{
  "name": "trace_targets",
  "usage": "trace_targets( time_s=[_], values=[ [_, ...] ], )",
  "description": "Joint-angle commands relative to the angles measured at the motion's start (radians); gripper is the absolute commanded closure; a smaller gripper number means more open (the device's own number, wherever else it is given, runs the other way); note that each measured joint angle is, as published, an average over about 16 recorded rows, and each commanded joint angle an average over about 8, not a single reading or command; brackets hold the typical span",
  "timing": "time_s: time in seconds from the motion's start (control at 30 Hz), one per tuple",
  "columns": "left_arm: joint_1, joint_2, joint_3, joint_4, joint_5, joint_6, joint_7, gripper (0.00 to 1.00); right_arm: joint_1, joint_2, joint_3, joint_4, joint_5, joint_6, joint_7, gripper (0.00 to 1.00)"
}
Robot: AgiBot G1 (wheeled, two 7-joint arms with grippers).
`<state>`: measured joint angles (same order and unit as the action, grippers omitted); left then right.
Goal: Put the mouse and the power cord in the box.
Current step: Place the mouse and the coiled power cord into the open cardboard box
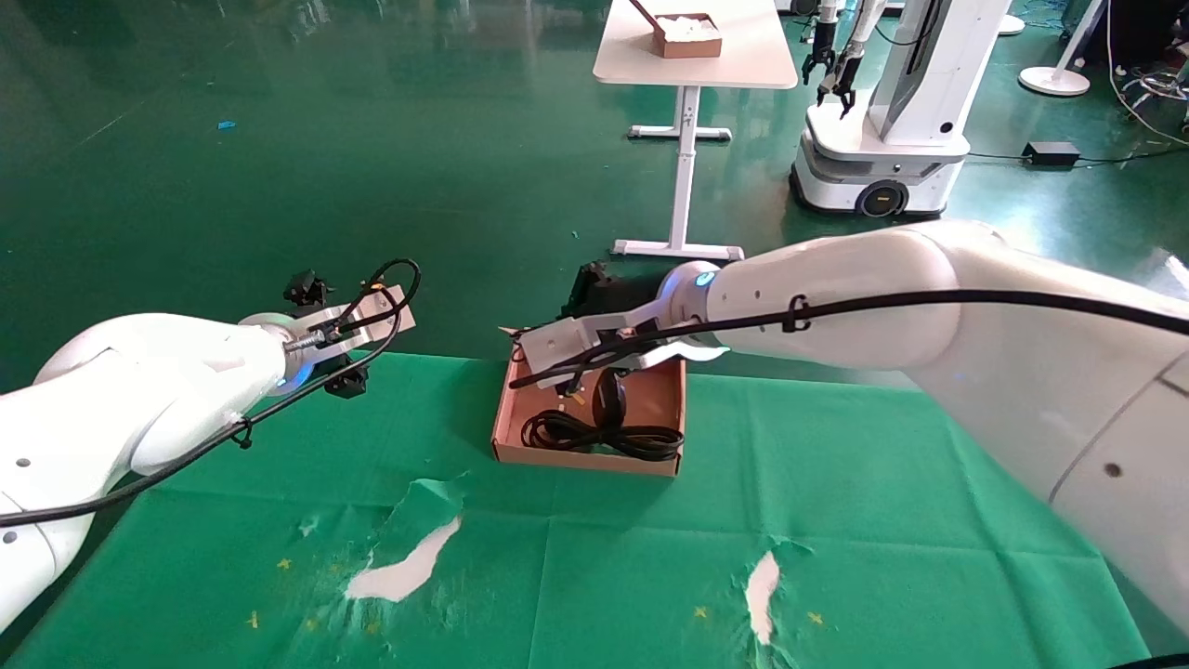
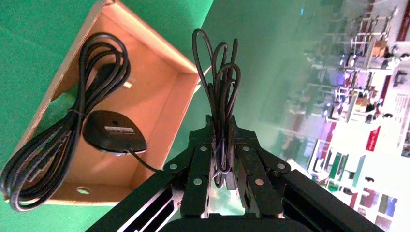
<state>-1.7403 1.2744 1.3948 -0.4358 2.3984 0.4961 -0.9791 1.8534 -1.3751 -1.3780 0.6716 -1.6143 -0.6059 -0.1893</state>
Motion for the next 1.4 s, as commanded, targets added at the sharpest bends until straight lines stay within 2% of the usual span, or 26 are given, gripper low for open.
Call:
trace_targets(
  time_s=[0.03, 0.1, 0.13, 0.33, 0.37, 0.4, 1.4],
  values=[
    [0.000, 0.000, 0.000, -0.001, 0.001, 0.001, -0.002, 0.00, -0.001, 0.000, -0.019, -0.009, 0.007, 0.015, 0.010, 1.00],
    [0.000, -0.001, 0.000, -0.002, 0.002, 0.001, -0.003, 0.00, -0.003, 0.000, -0.030, -0.017, 0.010, 0.027, 0.021, 0.98],
    [0.000, -0.001, 0.000, -0.003, 0.002, 0.001, -0.003, 0.00, -0.005, 0.000, -0.036, -0.020, 0.012, 0.034, 0.027, 0.88],
    [0.000, -0.002, 0.000, -0.004, 0.003, 0.001, -0.005, 0.00, -0.011, 0.000, -0.056, -0.032, 0.020, 0.057, 0.046, 0.13],
    [0.000, -0.002, 0.000, -0.004, 0.003, 0.001, -0.005, 0.00, -0.011, 0.000, -0.058, -0.033, 0.021, 0.059, 0.048, 0.03],
    [0.000, -0.002, 0.000, -0.004, 0.003, 0.001, -0.005, 0.00, -0.012, 0.000, -0.058, -0.034, 0.021, 0.060, 0.047, 0.00],
    [0.001, -0.001, 0.000, -0.003, 0.003, 0.001, -0.004, 0.00, -0.009, 0.000, -0.044, -0.027, 0.015, 0.045, 0.039, 0.00]
  ],
)
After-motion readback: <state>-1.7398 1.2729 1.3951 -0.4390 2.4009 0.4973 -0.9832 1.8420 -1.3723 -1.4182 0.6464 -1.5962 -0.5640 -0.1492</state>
